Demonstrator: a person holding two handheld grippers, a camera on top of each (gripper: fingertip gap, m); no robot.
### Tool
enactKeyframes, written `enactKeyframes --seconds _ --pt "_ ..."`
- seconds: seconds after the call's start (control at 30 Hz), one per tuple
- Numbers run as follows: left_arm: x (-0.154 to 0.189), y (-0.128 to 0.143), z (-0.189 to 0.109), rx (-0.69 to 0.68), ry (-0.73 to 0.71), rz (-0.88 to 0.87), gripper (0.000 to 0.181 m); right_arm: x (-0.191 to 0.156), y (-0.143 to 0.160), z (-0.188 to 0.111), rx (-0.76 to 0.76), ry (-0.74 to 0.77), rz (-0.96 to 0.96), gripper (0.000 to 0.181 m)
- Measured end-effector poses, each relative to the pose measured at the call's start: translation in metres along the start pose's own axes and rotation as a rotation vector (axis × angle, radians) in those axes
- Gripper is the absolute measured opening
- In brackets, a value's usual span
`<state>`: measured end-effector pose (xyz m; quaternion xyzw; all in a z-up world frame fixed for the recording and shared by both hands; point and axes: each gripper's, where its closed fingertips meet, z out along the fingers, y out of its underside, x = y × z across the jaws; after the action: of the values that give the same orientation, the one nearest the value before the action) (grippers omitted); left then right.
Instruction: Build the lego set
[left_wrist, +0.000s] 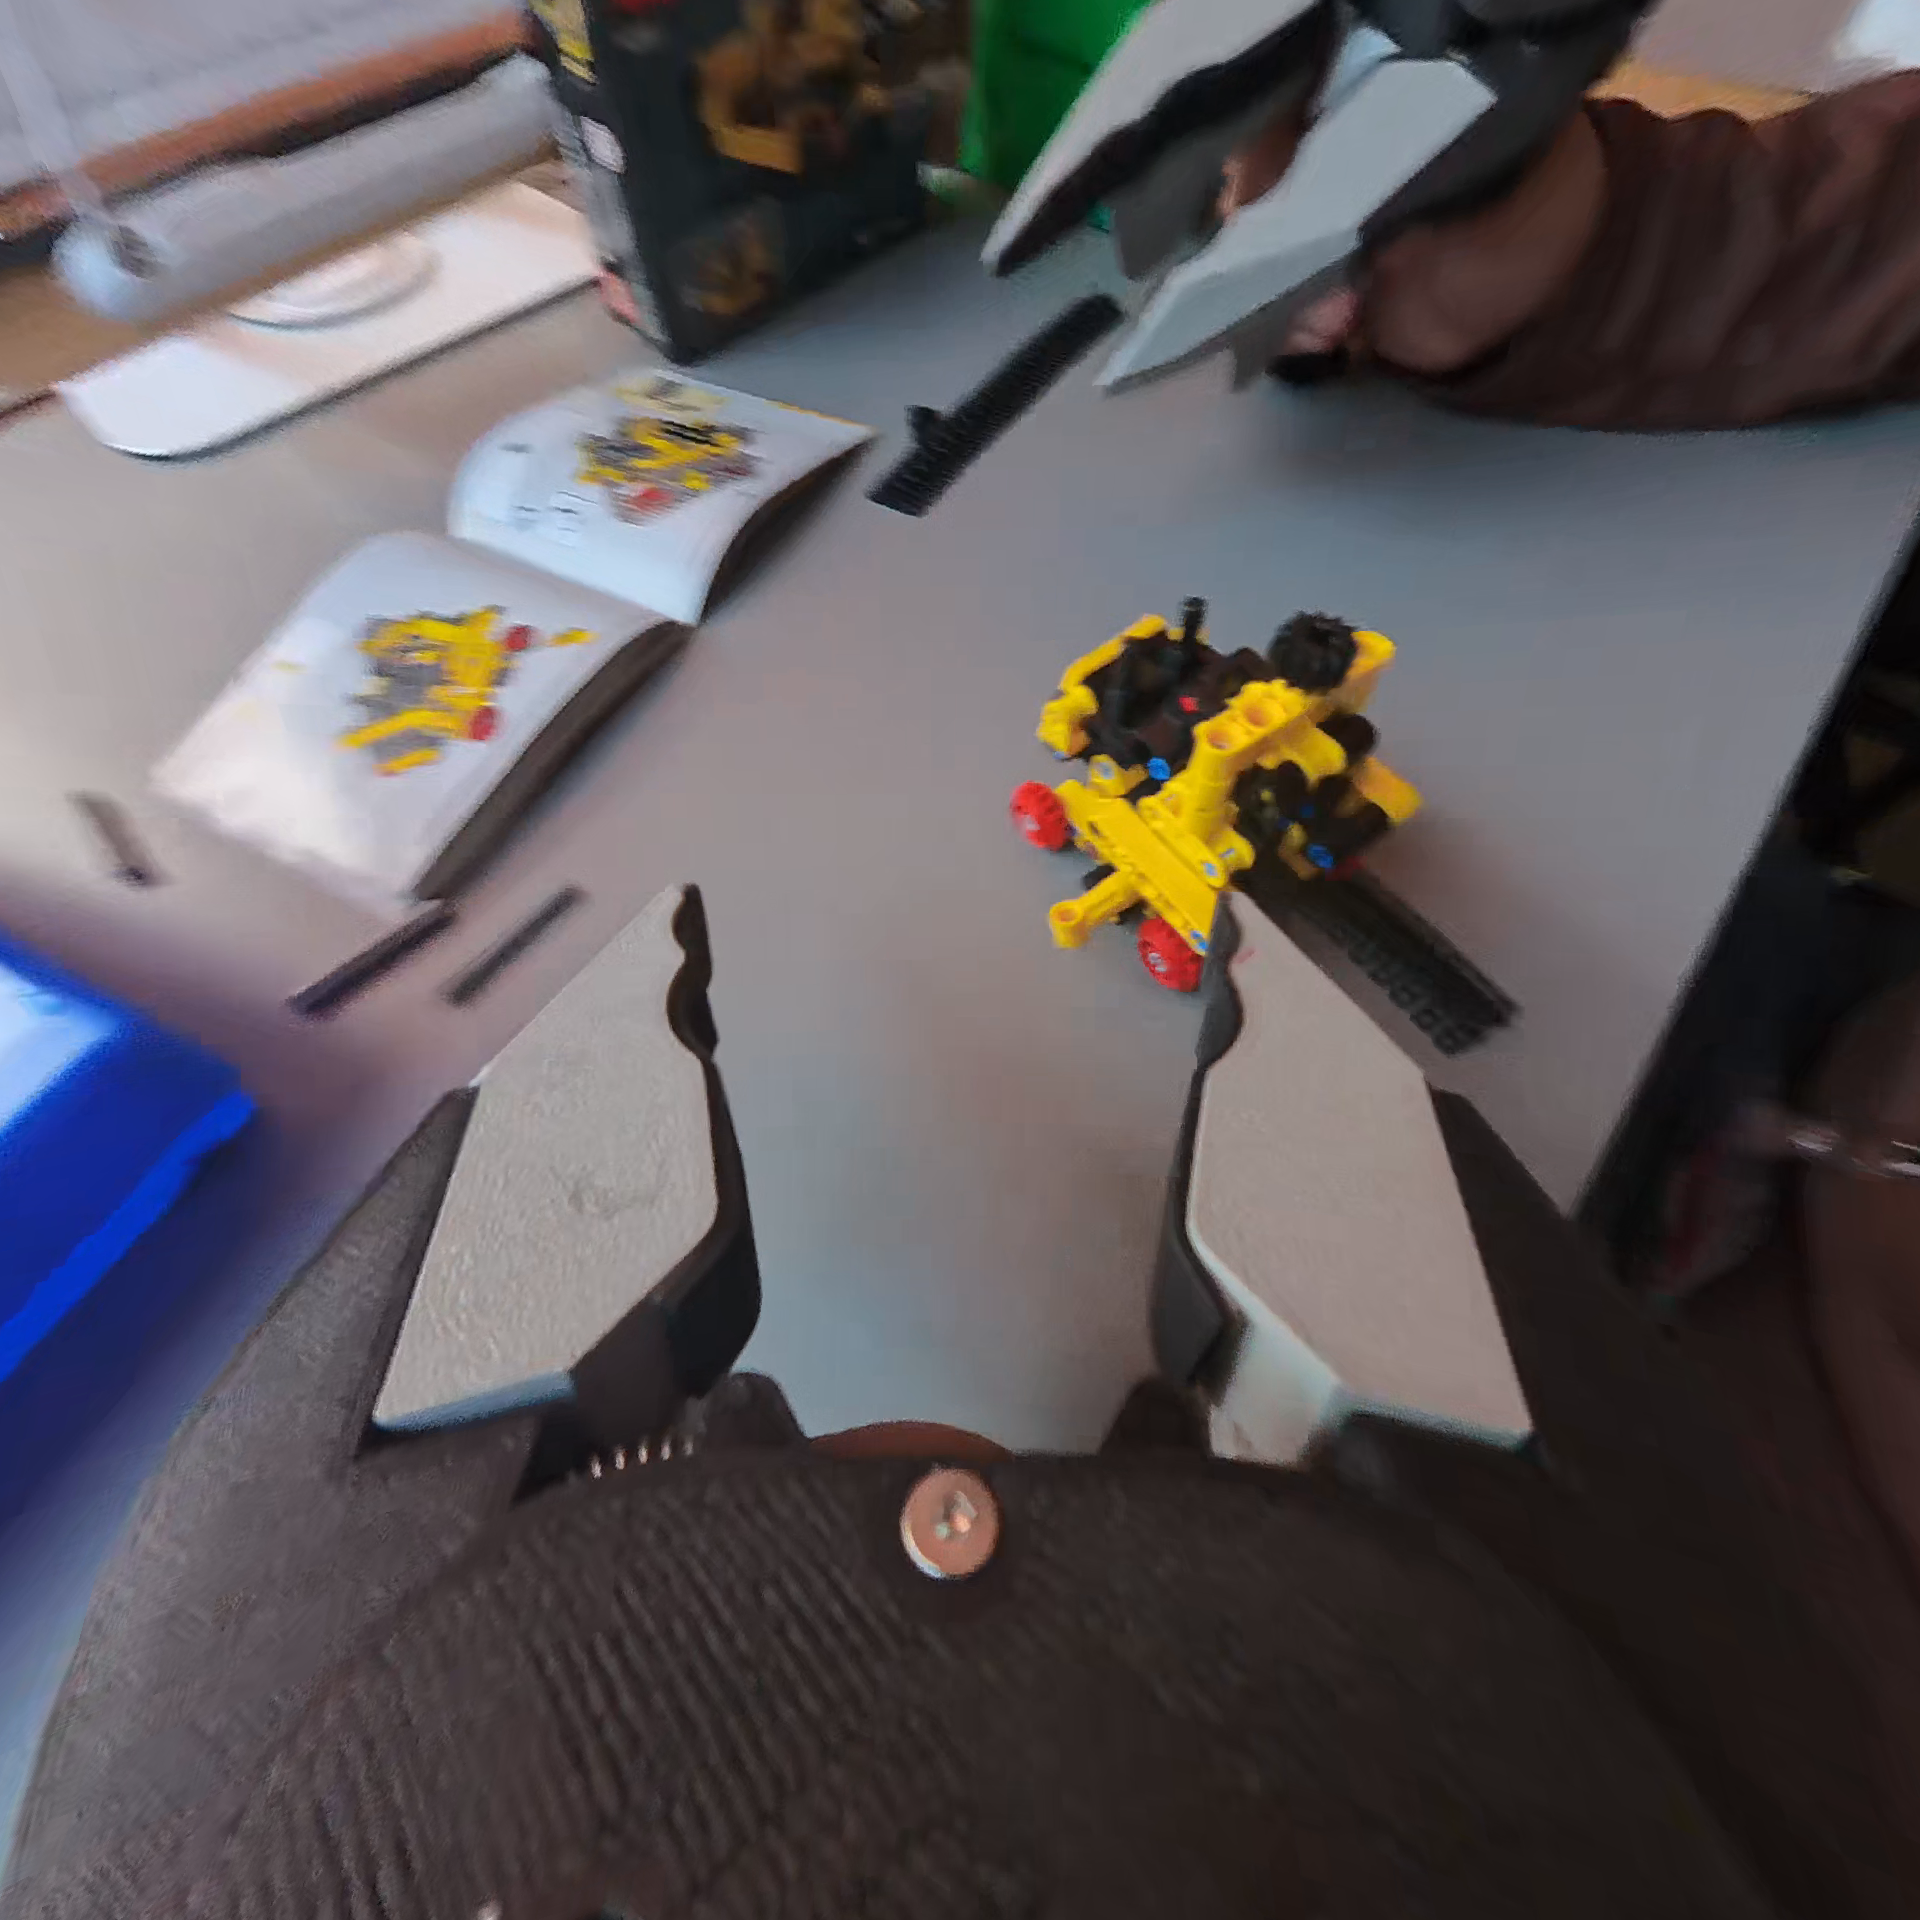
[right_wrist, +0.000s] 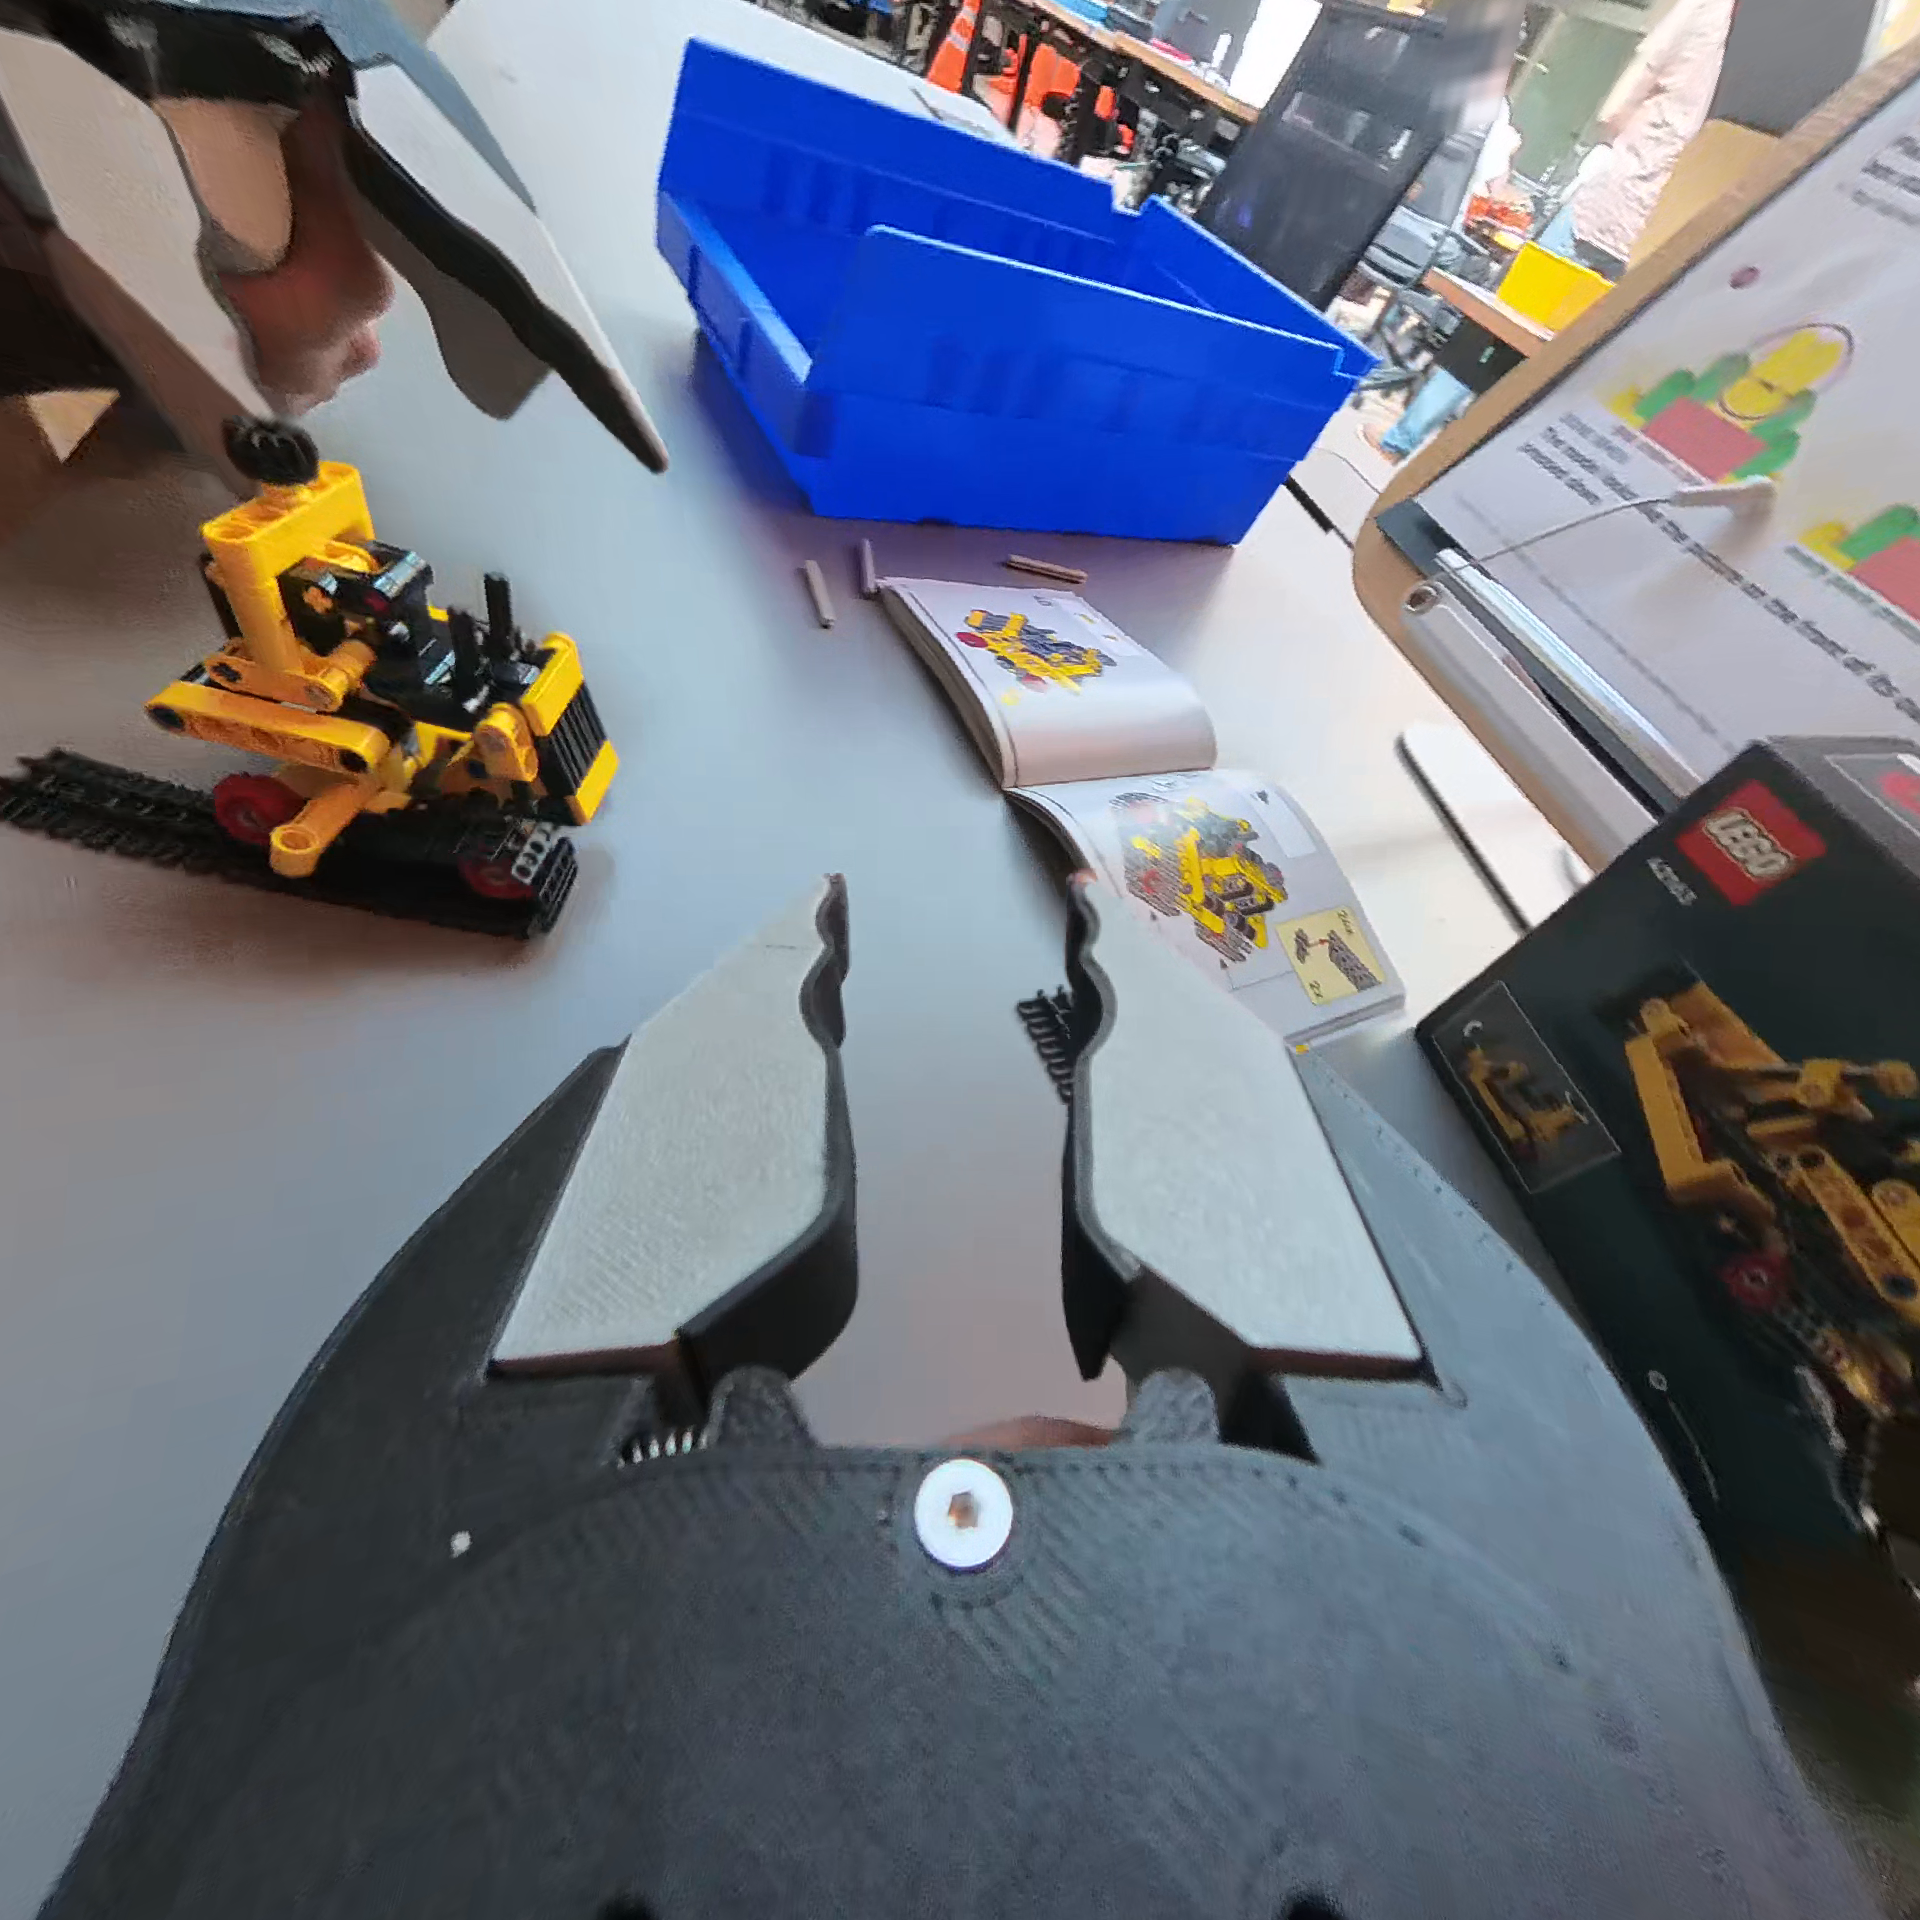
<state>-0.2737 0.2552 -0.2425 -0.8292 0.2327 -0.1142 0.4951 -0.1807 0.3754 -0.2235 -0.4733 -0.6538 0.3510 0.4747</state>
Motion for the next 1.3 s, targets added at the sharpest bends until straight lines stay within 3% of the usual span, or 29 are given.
enactKeyframes --seconds 0.07,0.3,0.57,0.67,0.93,1.1,1.3 --pt "-0.018 0.001 -0.004 0.005 -0.084 0.022 0.093 0.006 0.0 -0.002 0.006 0.042 0.016 0.039" --pt "-0.025 -0.006 -0.006 0.072 -0.04 -0.049 0.093 0.031 0.009 -0.013 -0.054 0.266 0.048 0.043" --pt "-0.018 -0.002 -0.022 0.097 -0.047 -0.02 0.092 0.017 0.003 -0.031 -0.024 0.324 0.141 0.047" --pt "-0.023 0.001 -0.02 0.072 -0.052 -0.008 0.088 0.014 0.003 -0.032 -0.023 0.321 0.152 0.048" --pt "-0.059 -0.024 -0.007 0.189 -0.111 0.001 0.046 0.019 -0.001 -0.024 0.028 0.23 0.243 0.052" --pt "-0.074 -0.039 0.0 0.267 -0.073 -0.07 0.034 0.022 -0.013 0.0 0.07 0.159 0.226 0.052" --pt "-0.07 -0.039 0.001 0.258 -0.148 0.046 0.017 -0.001 -0.032 0.027 0.118 0.004 0.218 0.052"
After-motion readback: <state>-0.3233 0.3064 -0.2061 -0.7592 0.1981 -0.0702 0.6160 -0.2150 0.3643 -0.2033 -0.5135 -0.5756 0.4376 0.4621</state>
